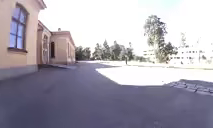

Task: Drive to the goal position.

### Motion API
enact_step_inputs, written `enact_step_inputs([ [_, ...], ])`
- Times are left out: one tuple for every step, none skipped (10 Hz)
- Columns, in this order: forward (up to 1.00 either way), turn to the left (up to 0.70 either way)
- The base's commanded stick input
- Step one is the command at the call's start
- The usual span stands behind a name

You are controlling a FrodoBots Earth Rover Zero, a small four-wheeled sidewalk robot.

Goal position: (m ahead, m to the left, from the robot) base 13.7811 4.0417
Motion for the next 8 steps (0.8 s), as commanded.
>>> enact_step_inputs([
  [0.70, 0.00],
  [0.70, 0.00],
  [0.70, 0.00],
  [0.70, 0.00],
  [0.70, 0.00],
  [0.70, 0.00],
  [0.70, 0.00],
  [0.70, 0.00],
])
